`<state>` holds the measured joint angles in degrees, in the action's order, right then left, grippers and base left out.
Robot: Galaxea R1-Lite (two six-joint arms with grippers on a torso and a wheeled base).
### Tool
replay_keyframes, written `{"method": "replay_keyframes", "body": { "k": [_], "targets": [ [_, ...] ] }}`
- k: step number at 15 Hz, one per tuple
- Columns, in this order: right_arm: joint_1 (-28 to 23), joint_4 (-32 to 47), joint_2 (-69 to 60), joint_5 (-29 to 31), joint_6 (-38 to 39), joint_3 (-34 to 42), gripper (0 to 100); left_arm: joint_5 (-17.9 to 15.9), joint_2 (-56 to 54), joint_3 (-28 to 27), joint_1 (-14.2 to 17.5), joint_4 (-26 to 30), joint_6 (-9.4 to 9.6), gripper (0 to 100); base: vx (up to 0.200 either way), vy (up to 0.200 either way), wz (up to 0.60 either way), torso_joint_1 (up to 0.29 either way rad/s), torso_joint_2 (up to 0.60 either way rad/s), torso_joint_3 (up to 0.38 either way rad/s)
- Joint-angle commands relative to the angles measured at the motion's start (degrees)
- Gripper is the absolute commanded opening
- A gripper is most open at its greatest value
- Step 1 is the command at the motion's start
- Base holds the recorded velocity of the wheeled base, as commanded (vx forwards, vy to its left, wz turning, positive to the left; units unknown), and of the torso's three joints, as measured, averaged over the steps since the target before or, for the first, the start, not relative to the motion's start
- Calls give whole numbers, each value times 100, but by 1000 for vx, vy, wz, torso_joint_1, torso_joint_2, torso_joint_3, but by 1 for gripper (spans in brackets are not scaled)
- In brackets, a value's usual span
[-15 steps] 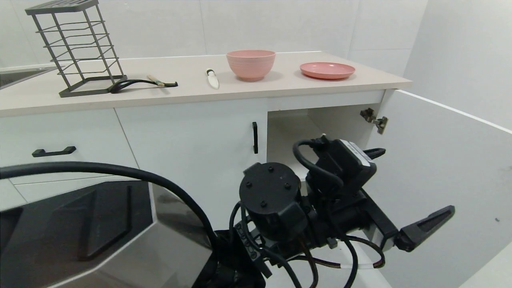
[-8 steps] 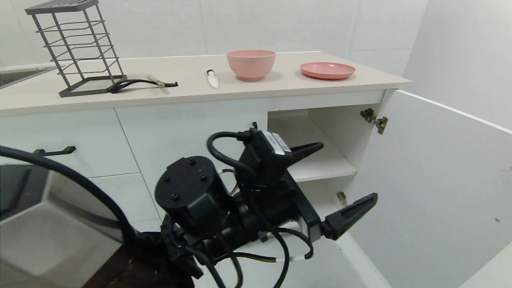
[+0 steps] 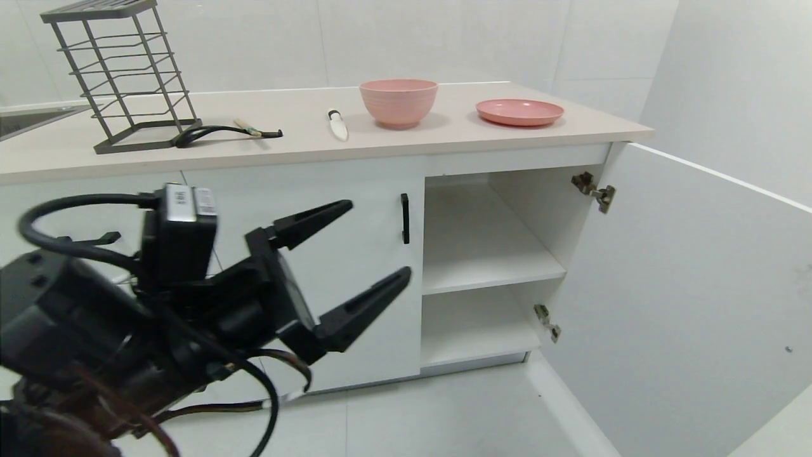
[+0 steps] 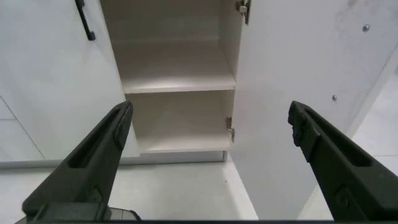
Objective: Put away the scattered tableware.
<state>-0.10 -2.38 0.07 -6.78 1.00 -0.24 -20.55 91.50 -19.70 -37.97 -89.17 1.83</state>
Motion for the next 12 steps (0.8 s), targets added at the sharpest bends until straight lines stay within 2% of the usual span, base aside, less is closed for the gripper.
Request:
{"method": "replay_keyframes", "body": {
  "k": [1,2,3,4,5,6,7,8,9,11,12],
  "targets": [
    [-8,273,-7,757,-153,7,100,-72,-1469,1091,1231,23,2,100,0,0,0,0,0,0],
    [-8,308,1,810,-135,7,100,-80,-1723,1302,1635,23,2,100,0,0,0,0,0,0],
    [-8,273,1,810,-91,16,100,-195,-2172,1636,2382,49,-60,100,0,0,0,0,0,0],
    [1,273,1,810,-82,16,100,-485,-2602,1970,3165,111,-130,100,0,0,0,0,0,0],
    [1,273,1,810,-82,16,100,-634,-2980,1970,3639,234,-297,100,0,0,0,0,0,0],
    [-8,273,1,810,-82,16,100,-687,-3402,1970,3991,322,-517,100,0,0,0,0,0,0],
    [-8,273,1,810,-82,16,100,-687,-3921,1970,4237,629,-649,100,0,0,0,0,0,0],
    [-8,264,1,810,-82,16,100,-669,-4237,1970,4307,955,-622,100,0,0,0,0,0,0],
    [-8,264,-7,810,-82,16,100,-608,-4703,1970,4483,1517,-614,100,0,0,0,0,0,0],
    [1,273,-7,810,-82,7,100,-573,-5898,1961,5239,3521,-614,100,0,0,0,0,0,0],
    [-8,264,-7,810,-82,16,100,-590,-6522,1961,5344,4637,-534,100,0,0,0,0,0,0]
  ]
}}
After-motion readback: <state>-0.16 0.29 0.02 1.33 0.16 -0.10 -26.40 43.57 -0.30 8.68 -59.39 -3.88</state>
